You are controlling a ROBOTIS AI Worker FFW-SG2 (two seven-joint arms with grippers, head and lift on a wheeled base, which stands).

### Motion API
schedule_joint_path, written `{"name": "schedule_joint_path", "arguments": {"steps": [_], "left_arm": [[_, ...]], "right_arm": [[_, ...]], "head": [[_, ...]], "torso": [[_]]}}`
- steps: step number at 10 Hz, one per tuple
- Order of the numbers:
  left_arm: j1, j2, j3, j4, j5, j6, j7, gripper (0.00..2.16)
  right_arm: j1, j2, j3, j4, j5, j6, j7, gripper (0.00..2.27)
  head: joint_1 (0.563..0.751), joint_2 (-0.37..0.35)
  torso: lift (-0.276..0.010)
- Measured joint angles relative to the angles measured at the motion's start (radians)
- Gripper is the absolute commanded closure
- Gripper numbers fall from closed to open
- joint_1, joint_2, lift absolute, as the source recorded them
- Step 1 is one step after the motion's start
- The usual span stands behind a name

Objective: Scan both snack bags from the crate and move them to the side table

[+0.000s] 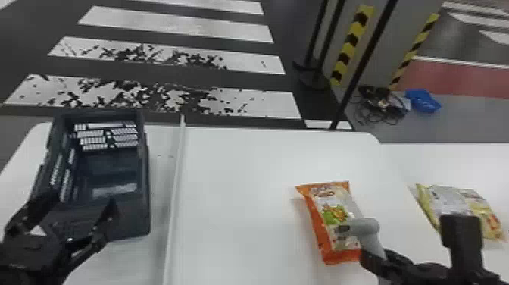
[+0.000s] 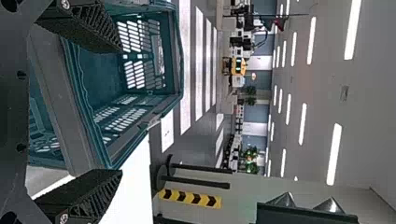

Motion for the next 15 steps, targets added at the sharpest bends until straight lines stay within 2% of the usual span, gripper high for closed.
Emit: {"name": "schedule_joint_path", "arguments": {"steps": [6, 12, 13, 15], "left_arm": [[-0.001, 0.001, -0.002, 0.004, 0.001, -0.001, 0.001, 0.08], [0.004, -0.003, -0.003, -0.005, 0.000, -0.003, 0.002, 0.08], [0.006, -0.003, -0.003, -0.008, -0.001, -0.004, 0.003, 0.08], [0.012, -0.003, -0.005, -0.014, -0.005, -0.004, 0.005, 0.08]], "right_arm": [[-0.011, 0.000, 0.047, 0.013, 0.047, -0.011, 0.000, 2.24], [-0.040, -0.006, 0.020, 0.022, 0.043, -0.063, -0.012, 2.24], [-0.059, -0.012, 0.006, 0.056, 0.039, -0.122, -0.016, 2.24], [-0.154, -0.060, -0.029, 0.232, 0.031, -0.277, -0.017, 2.24]], "head": [[0.695, -0.160], [0.695, -0.182], [0.695, -0.187], [0.695, -0.237]], "torso": [[-0.099], [-0.099], [-0.099], [-0.099]]}}
